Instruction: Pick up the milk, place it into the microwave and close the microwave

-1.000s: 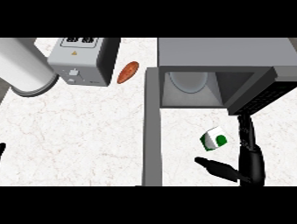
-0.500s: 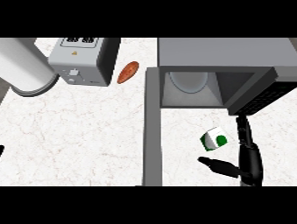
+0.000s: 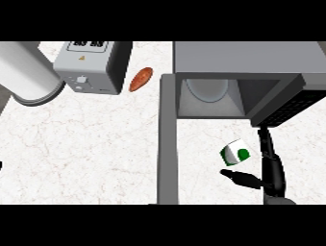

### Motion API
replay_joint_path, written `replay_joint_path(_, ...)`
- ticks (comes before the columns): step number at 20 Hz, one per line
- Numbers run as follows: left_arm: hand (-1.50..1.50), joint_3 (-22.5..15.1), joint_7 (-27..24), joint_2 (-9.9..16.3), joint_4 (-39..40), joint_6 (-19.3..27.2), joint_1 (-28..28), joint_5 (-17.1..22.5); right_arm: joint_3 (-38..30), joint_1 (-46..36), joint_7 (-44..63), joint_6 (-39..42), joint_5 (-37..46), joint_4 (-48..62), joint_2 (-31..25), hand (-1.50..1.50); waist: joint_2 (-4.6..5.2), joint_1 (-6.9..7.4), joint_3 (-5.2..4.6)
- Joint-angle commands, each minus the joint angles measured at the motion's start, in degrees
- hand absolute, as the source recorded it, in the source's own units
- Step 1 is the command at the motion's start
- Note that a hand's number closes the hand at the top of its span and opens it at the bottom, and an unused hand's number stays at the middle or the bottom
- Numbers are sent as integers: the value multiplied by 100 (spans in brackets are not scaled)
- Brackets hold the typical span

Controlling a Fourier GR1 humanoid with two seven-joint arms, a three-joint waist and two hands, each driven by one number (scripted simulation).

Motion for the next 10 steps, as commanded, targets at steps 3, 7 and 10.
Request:
replay_joint_path(3, -150, 353, -39, 49, -166, -354, 381, 428, -300, -526, -494, 526, -133, 1215, -142, -150, 0, 23, 2)
replay_joint_path(7, -150, -65, -514, -26, 571, -110, -39, -337, -195, -498, -494, 977, -151, 1180, -195, -150, -2, -13, -2)
replay_joint_path(10, -150, -103, 18, -26, -229, -68, 352, 53, -442, -867, -1186, 659, -160, 2348, 216, -150, 8, 41, 6)
